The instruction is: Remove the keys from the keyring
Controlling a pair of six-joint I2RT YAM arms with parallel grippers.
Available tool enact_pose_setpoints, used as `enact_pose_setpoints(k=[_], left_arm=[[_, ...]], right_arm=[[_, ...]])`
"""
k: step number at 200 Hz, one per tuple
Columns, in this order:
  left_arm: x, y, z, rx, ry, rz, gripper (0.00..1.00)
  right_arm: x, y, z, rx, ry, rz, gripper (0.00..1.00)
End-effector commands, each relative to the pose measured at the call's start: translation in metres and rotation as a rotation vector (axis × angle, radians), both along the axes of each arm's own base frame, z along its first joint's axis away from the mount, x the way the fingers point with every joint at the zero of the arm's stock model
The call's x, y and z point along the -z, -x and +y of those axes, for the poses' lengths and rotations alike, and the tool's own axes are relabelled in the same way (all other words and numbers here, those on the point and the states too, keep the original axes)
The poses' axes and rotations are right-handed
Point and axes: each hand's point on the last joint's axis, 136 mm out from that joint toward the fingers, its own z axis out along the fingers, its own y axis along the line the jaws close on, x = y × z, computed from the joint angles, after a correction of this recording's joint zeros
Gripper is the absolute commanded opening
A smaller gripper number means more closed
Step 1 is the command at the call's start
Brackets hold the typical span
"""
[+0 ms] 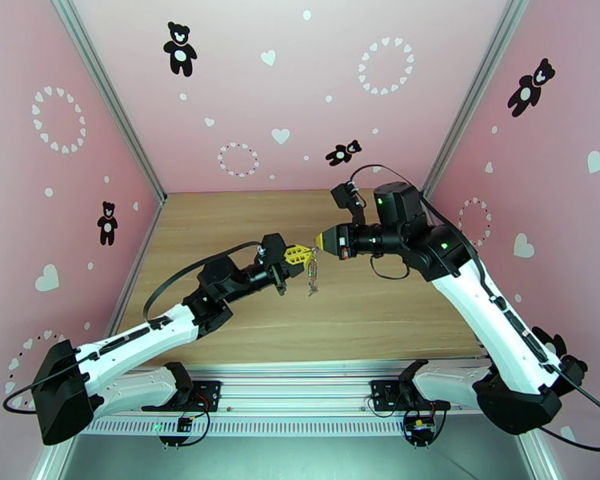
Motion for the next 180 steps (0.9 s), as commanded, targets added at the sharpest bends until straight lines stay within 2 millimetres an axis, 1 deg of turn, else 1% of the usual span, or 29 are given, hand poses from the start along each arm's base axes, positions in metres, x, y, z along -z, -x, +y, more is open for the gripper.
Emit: enact_pose_setpoints(k=[1, 10, 27, 41, 71, 81, 83, 85, 114, 137, 150, 166, 180], left_arm=[[0.001, -0.002, 0.009, -0.04, 0.01, 0.015, 0.0], [0.004, -0.003, 0.009, -0.048, 0.006, 0.022, 0.02], [0.008, -0.004, 0.008, -0.05, -0.011, 0.03, 0.08], [0.01, -0.004, 0.007, -0.044, -0.034, 0.036, 0.09], [0.013, 0.006, -0.001, 0.028, -0.098, 0.042, 0.16], [0.022, 0.007, -0.003, 0.039, -0.13, 0.064, 0.18], [0.013, 0.007, -0.004, 0.04, -0.12, 0.052, 0.18], [0.011, 0.007, -0.004, 0.041, -0.12, 0.05, 0.18], [0.006, 0.008, -0.003, 0.044, -0.116, 0.046, 0.23], [0.001, 0.004, 0.001, 0.002, -0.1, 0.039, 0.24], [-0.003, 0.006, 0.002, 0.004, -0.095, 0.025, 0.25], [-0.004, 0.012, -0.002, 0.042, -0.116, 0.011, 0.28], [-0.004, 0.014, -0.006, 0.068, -0.15, 0.015, 0.29]], right_arm=[[-0.027, 0.002, -0.008, 0.006, -0.028, -0.083, 0.0], [-0.029, 0.004, -0.009, 0.004, -0.034, -0.085, 0.0], [-0.03, 0.007, -0.007, -0.008, -0.04, -0.079, 0.0], [-0.03, 0.007, -0.008, -0.008, -0.036, -0.076, 0.0], [-0.029, 0.01, -0.006, -0.024, -0.022, -0.082, 0.0], [-0.028, 0.011, -0.006, -0.025, -0.016, -0.083, 0.0], [-0.029, 0.011, -0.006, -0.025, -0.016, -0.084, 0.0], [-0.028, 0.011, -0.006, -0.026, -0.014, -0.084, 0.0], [-0.025, 0.013, -0.005, -0.036, 0.008, -0.086, 0.0], [-0.025, 0.014, -0.003, -0.042, 0.016, -0.09, 0.0], [-0.025, 0.015, -0.003, -0.048, 0.025, -0.095, 0.0], [-0.023, 0.016, 0.0, -0.06, 0.034, -0.099, 0.0], [-0.023, 0.017, 0.001, -0.066, 0.047, -0.103, 0.0]])
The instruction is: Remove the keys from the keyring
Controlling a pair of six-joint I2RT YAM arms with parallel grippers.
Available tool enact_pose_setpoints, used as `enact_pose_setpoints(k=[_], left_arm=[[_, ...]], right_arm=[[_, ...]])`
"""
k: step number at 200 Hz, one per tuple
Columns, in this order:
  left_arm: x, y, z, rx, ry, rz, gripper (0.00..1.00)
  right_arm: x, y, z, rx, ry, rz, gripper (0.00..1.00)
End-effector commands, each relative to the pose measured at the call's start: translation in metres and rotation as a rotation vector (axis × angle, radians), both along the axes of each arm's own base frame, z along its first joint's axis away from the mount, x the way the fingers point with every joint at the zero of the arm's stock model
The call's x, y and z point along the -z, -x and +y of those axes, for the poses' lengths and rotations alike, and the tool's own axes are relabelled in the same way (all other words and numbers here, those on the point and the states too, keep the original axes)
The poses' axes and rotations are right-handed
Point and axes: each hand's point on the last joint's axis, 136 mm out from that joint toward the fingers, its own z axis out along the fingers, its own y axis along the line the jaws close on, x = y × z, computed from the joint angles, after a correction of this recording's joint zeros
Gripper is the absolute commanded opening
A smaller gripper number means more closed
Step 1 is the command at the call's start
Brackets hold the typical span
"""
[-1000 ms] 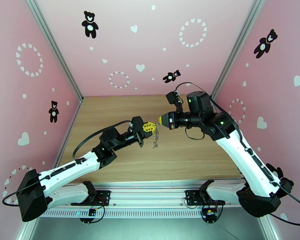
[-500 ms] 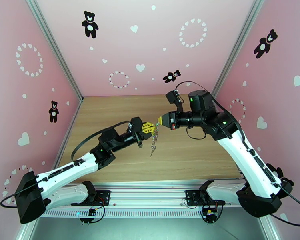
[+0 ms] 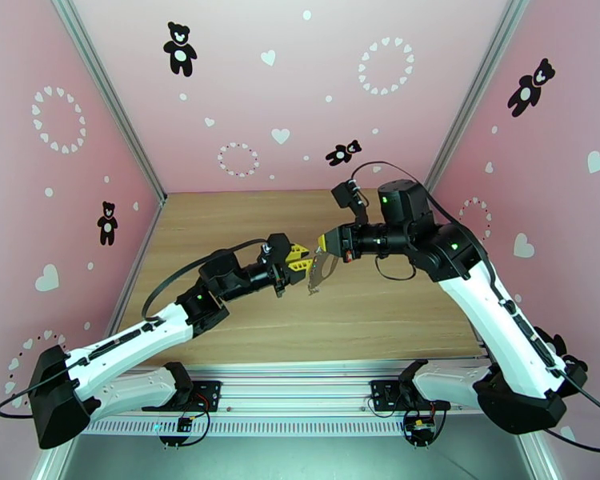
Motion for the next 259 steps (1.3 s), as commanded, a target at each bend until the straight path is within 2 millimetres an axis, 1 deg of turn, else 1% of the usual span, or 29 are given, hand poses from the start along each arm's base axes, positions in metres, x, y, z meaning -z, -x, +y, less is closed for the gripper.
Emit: enact_pose_setpoints(k=[1, 21, 43, 67, 86, 102, 128, 170, 207, 259], left_arm=[[-0.017, 0.011, -0.004, 0.055, -0.021, -0.035, 0.29], [-0.019, 0.012, -0.007, 0.065, -0.026, -0.046, 0.29], [-0.022, 0.009, -0.007, 0.047, -0.027, -0.061, 0.29], [-0.021, 0.011, -0.013, 0.08, -0.041, -0.064, 0.27], [-0.017, 0.011, -0.015, 0.092, -0.06, -0.055, 0.2], [-0.015, 0.012, -0.015, 0.094, -0.062, -0.056, 0.18], [-0.013, 0.011, -0.016, 0.091, -0.066, -0.053, 0.11], [-0.015, 0.01, -0.013, 0.075, -0.063, -0.064, 0.01], [-0.018, 0.013, -0.01, 0.078, -0.053, -0.074, 0.0], [-0.037, 0.031, -0.004, 0.14, 0.033, -0.097, 0.0]], right_arm=[[-0.01, 0.003, 0.001, -0.019, 0.009, -0.042, 0.0], [-0.009, 0.003, 0.004, -0.025, 0.019, -0.048, 0.0], [-0.007, 0.004, 0.005, -0.036, 0.031, -0.049, 0.0], [-0.01, 0.005, 0.007, -0.045, 0.023, -0.06, 0.0], [-0.01, 0.003, 0.006, -0.042, 0.032, -0.068, 0.0], [-0.011, 0.003, 0.005, -0.039, 0.034, -0.076, 0.0], [-0.01, 0.003, 0.005, -0.041, 0.04, -0.075, 0.0], [-0.009, 0.003, 0.002, -0.037, 0.054, -0.079, 0.0], [-0.009, 0.003, -0.005, -0.01, 0.087, -0.093, 0.0], [-0.003, -0.003, -0.015, 0.041, 0.116, -0.08, 0.0]])
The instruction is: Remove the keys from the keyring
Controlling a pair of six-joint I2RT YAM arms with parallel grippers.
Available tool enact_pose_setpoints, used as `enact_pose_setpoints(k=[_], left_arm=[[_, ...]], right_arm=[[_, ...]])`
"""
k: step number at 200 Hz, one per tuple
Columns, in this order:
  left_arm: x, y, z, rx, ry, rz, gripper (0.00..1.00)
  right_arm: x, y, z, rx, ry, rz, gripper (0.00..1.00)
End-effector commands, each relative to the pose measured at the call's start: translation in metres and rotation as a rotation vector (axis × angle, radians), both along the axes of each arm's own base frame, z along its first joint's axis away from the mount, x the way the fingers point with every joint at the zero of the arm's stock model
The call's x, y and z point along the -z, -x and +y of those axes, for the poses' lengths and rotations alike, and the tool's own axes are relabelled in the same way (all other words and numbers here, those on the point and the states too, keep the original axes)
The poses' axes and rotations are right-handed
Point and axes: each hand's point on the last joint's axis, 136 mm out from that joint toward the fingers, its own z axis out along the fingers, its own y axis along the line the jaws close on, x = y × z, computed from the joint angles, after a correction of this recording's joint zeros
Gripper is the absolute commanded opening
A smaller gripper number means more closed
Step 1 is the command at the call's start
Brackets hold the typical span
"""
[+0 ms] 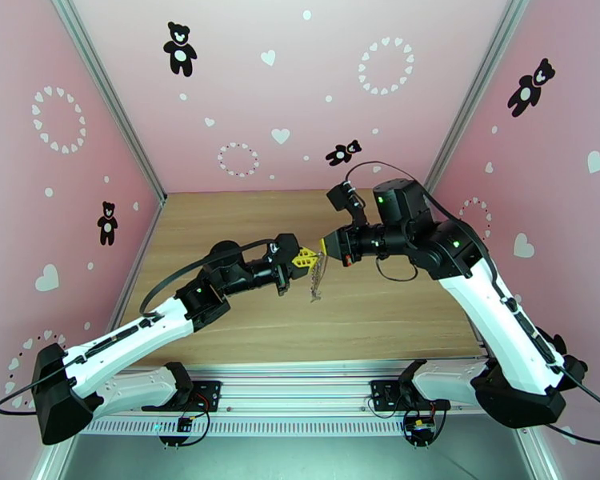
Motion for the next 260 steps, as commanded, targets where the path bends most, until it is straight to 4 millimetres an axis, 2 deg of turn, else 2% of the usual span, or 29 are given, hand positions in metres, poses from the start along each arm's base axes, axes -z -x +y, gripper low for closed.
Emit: enact_pose_setpoints(k=[1, 30, 67, 92, 128, 174, 212, 230, 234, 260], left_arm=[[-0.025, 0.019, 0.006, 0.062, 0.08, -0.038, 0.0], [-0.03, 0.024, 0.007, 0.086, 0.108, -0.039, 0.0], [-0.034, 0.019, 0.005, 0.071, 0.16, -0.029, 0.0], [-0.042, 0.019, 0.009, 0.068, 0.234, -0.028, 0.0], [-0.052, 0.024, 0.012, 0.094, 0.303, -0.033, 0.0], [-0.055, 0.022, 0.013, 0.084, 0.318, -0.031, 0.0], [-0.047, 0.019, 0.011, 0.075, 0.292, -0.016, 0.0], [-0.062, 0.024, 0.017, 0.082, 0.345, -0.031, 0.0], [-0.053, 0.024, 0.017, 0.084, 0.341, -0.018, 0.0], [-0.06, 0.032, 0.021, 0.112, 0.364, -0.036, 0.0]], right_arm=[[-0.009, -0.005, -0.011, 0.048, 0.01, -0.039, 0.0], [-0.004, -0.011, -0.016, 0.088, 0.006, -0.013, 0.0], [-0.011, -0.004, -0.004, 0.023, -0.066, 0.004, 0.0], [-0.005, -0.005, -0.011, 0.042, -0.021, -0.011, 0.0], [0.001, -0.002, -0.006, 0.002, -0.044, 0.019, 0.0], [-0.016, 0.002, -0.011, 0.004, -0.106, -0.002, 0.0], [-0.026, 0.007, -0.01, -0.015, -0.136, -0.014, 0.0], [-0.018, 0.006, -0.01, -0.012, -0.122, -0.002, 0.0], [-0.014, 0.005, -0.009, -0.01, -0.119, 0.007, 0.0], [-0.005, 0.001, -0.006, -0.013, -0.111, 0.031, 0.0]])
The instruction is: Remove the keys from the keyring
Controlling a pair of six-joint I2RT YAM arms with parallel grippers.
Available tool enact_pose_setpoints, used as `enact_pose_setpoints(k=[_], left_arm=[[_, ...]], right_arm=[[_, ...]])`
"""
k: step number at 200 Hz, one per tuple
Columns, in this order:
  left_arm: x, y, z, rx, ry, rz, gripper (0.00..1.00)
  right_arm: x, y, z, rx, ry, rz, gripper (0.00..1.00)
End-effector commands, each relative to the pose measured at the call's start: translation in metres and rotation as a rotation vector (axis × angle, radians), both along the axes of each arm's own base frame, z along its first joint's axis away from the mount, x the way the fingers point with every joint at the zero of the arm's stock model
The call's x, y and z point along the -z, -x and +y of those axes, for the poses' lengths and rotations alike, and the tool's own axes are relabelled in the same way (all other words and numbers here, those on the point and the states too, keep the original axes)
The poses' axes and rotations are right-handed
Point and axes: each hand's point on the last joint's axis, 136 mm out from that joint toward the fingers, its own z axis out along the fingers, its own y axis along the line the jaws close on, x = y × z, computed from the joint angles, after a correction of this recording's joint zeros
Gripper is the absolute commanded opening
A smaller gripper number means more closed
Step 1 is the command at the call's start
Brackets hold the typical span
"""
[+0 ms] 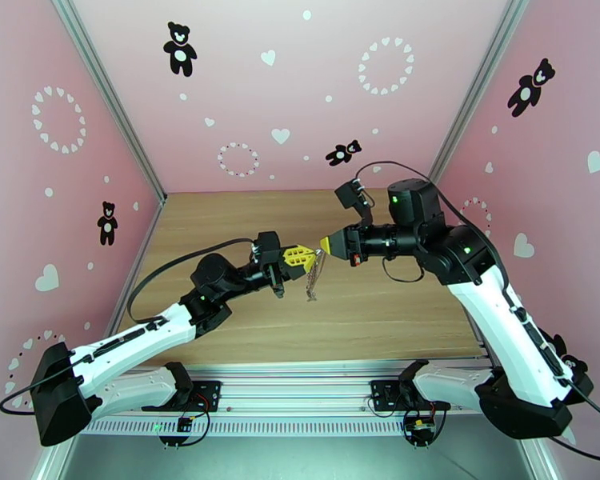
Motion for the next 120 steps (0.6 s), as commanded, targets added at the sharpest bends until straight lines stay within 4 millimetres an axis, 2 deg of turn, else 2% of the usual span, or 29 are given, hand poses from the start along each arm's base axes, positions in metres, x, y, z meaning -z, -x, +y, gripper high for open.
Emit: enact_pose_setpoints(k=[1, 31, 48, 75, 108, 111, 120], left_arm=[[-0.035, 0.02, 0.013, 0.043, 0.111, -0.08, 0.0], [-0.036, 0.018, 0.011, 0.044, 0.113, -0.081, 0.0], [-0.037, 0.016, 0.013, 0.03, 0.125, -0.075, 0.0], [-0.032, 0.008, 0.009, 0.005, 0.098, -0.054, 0.0], [-0.011, -0.003, 0.005, -0.038, 0.017, -0.008, 0.0], [-0.021, -0.002, 0.006, -0.042, 0.029, -0.021, 0.0], [-0.019, -0.004, 0.006, -0.052, 0.013, -0.015, 0.0]], right_arm=[[0.01, -0.01, -0.005, 0.047, 0.024, 0.005, 0.0], [0.02, -0.014, 0.001, 0.039, 0.002, 0.039, 0.0], [0.024, -0.016, -0.001, 0.055, 0.019, 0.037, 0.0], [0.006, -0.012, 0.0, 0.048, -0.037, -0.004, 0.0], [0.001, -0.01, -0.009, 0.069, 0.003, -0.037, 0.0], [0.0, -0.01, -0.009, 0.069, 0.0, -0.039, 0.0], [-0.002, -0.01, -0.009, 0.068, -0.008, -0.038, 0.0]])
